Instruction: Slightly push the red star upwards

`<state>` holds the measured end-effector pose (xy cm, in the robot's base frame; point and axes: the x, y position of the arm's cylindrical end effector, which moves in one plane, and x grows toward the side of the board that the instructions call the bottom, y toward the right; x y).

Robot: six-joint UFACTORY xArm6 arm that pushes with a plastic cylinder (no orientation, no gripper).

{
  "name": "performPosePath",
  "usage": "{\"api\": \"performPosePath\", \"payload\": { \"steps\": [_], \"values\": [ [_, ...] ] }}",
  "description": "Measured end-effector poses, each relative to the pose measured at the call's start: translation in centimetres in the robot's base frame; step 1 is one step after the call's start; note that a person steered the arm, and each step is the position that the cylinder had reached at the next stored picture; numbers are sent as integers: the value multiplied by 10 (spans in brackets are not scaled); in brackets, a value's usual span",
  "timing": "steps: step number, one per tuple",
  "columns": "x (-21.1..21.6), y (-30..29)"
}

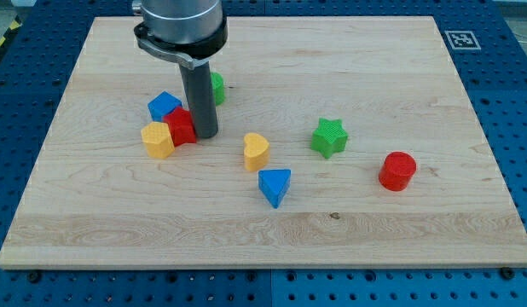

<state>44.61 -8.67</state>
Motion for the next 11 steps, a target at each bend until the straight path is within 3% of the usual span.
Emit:
{"api": "performPosePath", "payload": {
  "steps": [2,5,6,7,11],
  "values": [
    [14,-26],
    [110,-34],
    [107,-34],
    [89,-34],
    [-51,-32]
  ]
}}
